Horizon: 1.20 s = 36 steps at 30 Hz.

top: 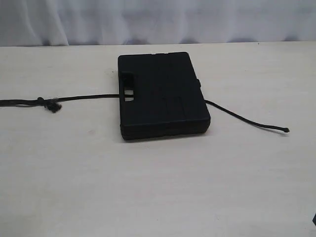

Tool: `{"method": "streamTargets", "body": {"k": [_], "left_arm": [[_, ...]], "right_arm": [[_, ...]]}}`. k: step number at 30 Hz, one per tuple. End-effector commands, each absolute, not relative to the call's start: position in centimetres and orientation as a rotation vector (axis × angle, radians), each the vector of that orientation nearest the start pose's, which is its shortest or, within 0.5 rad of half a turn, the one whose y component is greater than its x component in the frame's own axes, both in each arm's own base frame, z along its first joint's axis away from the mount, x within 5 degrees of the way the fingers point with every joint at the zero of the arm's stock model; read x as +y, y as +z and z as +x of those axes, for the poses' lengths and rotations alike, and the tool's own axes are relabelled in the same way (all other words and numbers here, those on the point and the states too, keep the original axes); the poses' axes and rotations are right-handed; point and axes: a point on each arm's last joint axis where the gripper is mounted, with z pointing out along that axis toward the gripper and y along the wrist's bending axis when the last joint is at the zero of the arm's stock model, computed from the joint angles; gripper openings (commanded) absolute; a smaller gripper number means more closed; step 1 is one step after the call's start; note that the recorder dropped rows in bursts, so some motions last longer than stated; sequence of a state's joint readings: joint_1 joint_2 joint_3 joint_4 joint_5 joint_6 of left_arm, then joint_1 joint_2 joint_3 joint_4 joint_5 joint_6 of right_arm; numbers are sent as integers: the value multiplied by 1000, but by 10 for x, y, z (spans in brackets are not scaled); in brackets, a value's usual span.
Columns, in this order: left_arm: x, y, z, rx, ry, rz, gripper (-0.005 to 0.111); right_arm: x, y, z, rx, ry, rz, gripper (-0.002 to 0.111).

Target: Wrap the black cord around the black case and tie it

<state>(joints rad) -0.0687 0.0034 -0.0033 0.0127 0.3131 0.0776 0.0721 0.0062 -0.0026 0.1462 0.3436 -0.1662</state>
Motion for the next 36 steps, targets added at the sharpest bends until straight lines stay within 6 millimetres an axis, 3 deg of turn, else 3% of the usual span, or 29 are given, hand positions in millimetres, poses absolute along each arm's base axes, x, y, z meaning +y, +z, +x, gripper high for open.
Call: {"method": "streamTargets", "body": {"k": [1,8,13,18,24,28,36], "left_arm": [[-3,186,54,1784,23,136,0],[-3,186,54,1784,23,136,0],[-3,186,54,1784,23,136,0],[-3,186,54,1784,23,136,0],[-3,186,54,1784,23,136,0],[-3,186,54,1784,23,136,0],[-3,186,54,1784,23,136,0]], "right_arm": [[8,185,54,1787,51,-141,4],[6,198,56,1642,-21,-180,4],[1,234,52,1248,-57,-89,4],[-6,268,31,805,-65,20,4],[-11,284,10,484,399,196,4],[-8,298,10,523,503,205,4],[1,371,13,1008,340,109,4]]}}
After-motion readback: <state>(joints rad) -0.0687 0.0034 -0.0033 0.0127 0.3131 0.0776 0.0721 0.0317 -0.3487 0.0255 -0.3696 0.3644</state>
